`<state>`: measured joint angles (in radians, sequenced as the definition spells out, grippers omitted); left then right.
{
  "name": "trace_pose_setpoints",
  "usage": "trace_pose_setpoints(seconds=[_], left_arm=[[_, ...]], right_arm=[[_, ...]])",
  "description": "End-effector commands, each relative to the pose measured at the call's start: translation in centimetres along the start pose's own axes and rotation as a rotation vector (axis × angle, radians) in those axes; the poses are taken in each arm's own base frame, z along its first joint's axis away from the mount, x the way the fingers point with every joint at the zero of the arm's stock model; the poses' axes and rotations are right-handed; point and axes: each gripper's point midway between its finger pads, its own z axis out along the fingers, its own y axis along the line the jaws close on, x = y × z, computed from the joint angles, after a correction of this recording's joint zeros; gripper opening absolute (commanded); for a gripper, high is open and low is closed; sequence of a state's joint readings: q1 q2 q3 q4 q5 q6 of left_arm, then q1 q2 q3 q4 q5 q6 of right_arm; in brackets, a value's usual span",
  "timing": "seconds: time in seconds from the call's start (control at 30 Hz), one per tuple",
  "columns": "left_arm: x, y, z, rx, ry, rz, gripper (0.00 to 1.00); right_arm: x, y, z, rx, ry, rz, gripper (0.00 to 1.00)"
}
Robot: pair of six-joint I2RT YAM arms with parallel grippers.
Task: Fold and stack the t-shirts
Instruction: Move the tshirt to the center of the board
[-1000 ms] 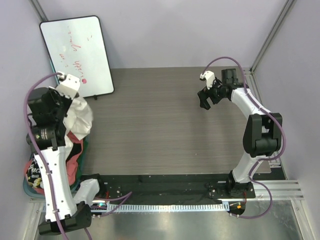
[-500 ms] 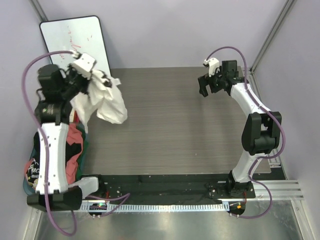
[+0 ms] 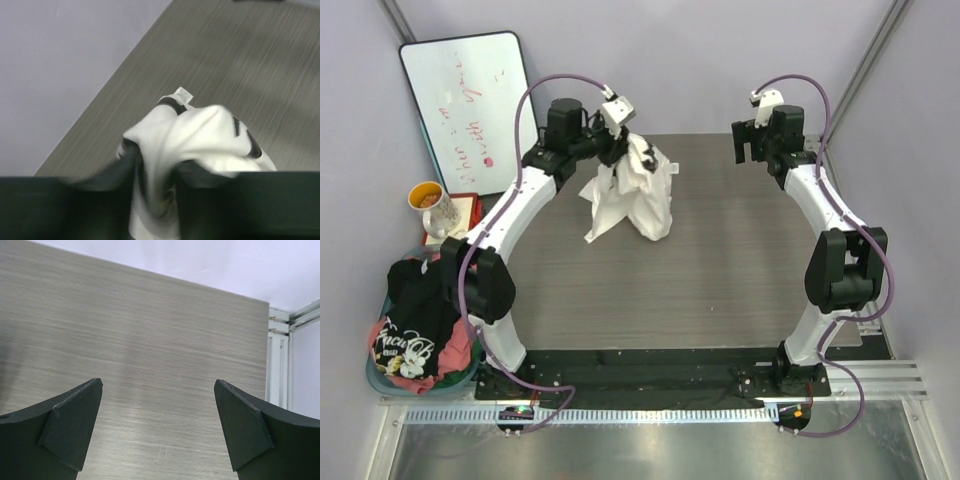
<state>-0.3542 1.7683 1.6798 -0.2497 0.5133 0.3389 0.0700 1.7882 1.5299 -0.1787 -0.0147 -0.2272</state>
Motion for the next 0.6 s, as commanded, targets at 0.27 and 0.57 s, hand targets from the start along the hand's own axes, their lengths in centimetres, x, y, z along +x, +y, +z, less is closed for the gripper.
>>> trace_pose_setpoints(seconds=[0.27,0.57], left_arm=[[0.7,2.7,-4.5,-0.248,0.088,0.211,1.00],[8.4,2.1,-4.0,-0.208,0.294,0.278,1.00]], right_arm=[[1.5,4.4,0.2,-0.249,0.042,-0.030,1.00],[5.4,8.4,4.9,-0.480,0.169,-0.079,0.99]])
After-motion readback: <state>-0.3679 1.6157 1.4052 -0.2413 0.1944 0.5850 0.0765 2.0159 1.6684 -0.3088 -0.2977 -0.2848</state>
